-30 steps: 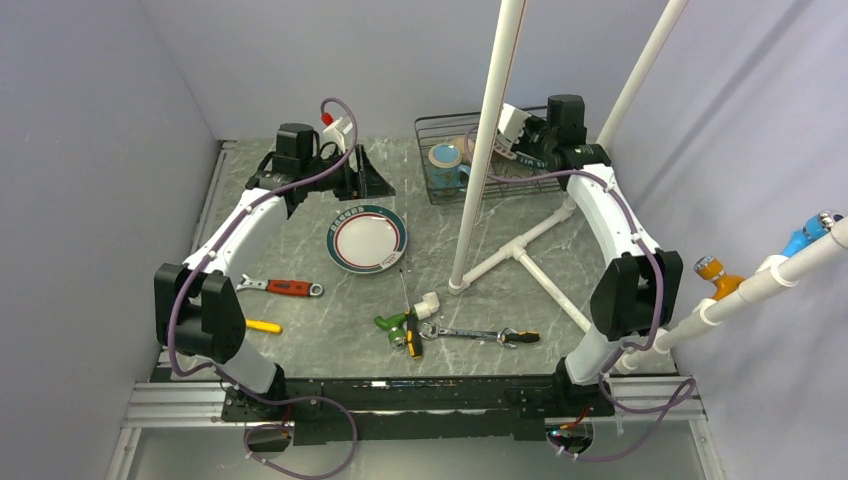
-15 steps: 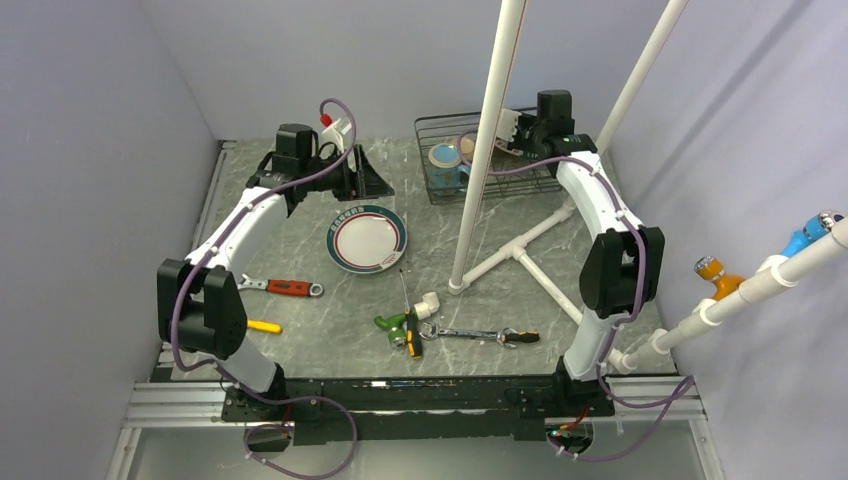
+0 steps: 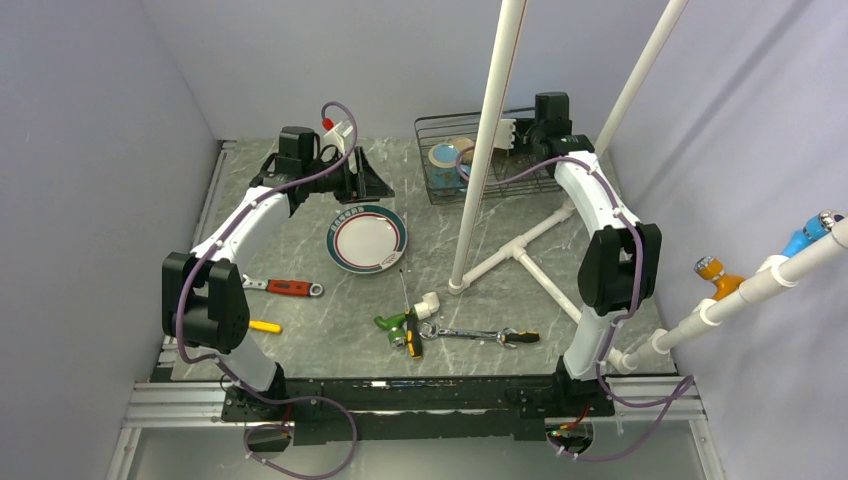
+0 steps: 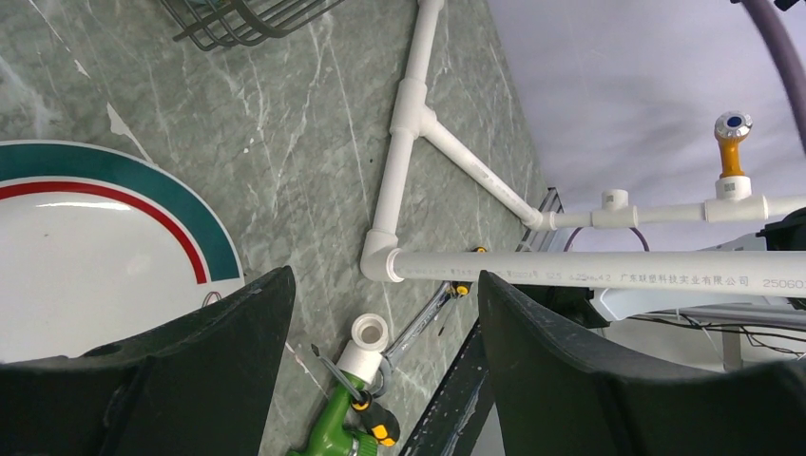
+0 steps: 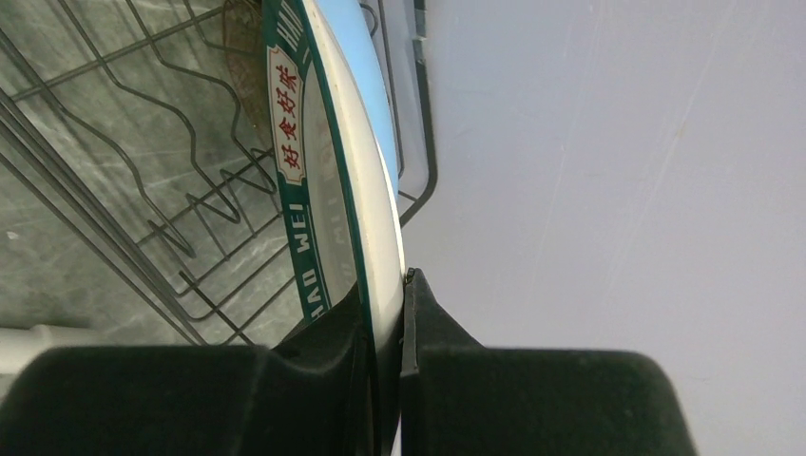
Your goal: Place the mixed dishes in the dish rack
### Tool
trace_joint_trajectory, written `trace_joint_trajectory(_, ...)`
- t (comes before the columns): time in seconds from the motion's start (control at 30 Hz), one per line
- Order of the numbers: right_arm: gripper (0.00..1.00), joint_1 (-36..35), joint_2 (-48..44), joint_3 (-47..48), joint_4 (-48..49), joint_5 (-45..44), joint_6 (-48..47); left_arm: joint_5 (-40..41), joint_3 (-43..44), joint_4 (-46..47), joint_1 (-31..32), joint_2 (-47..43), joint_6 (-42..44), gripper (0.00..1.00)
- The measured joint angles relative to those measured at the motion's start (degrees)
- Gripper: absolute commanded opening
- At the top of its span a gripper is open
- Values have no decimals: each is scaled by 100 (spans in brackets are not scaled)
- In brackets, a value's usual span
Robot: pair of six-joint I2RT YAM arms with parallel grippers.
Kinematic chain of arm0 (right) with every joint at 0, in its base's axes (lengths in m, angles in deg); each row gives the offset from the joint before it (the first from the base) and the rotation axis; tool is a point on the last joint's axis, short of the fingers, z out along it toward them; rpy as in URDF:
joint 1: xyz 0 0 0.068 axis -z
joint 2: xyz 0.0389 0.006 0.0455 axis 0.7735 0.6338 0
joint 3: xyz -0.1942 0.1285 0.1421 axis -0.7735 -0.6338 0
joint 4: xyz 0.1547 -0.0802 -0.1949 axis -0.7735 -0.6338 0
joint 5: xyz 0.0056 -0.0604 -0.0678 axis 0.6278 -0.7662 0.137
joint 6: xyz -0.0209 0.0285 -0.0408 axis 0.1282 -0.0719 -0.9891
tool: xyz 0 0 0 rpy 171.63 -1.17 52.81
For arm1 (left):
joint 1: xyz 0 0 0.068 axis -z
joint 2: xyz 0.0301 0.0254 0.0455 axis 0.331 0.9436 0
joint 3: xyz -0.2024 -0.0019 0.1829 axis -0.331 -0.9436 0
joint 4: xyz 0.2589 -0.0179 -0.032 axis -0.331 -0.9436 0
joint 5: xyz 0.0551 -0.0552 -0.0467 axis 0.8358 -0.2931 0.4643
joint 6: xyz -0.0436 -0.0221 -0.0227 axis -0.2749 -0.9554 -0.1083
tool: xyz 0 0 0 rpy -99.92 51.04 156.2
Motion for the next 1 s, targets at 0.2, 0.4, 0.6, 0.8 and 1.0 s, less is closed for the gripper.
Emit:
trace_joint_trajectory(0.2,0,0,125,2,-24,-2,-455,-35,0,26,-2,2,-2,75)
trace_joint_trajectory(0.4,0,0,341,4,-140,0,-896,-46,0,85,-2,2,-2,75)
trace_joint_trajectory(0.6,15,-2,428,-9,-210,59,-1215,-83,0,101,-7,11,-7,75)
trace_joint_trajectory(0.8,17,-2,485,-31,-179,107,-1311,-85,0,101,-11,33,-7,75)
trace_joint_trajectory(1.0,21,-2,675,-31,-136,103,-1342,-85,0,101,-13,35,-4,75)
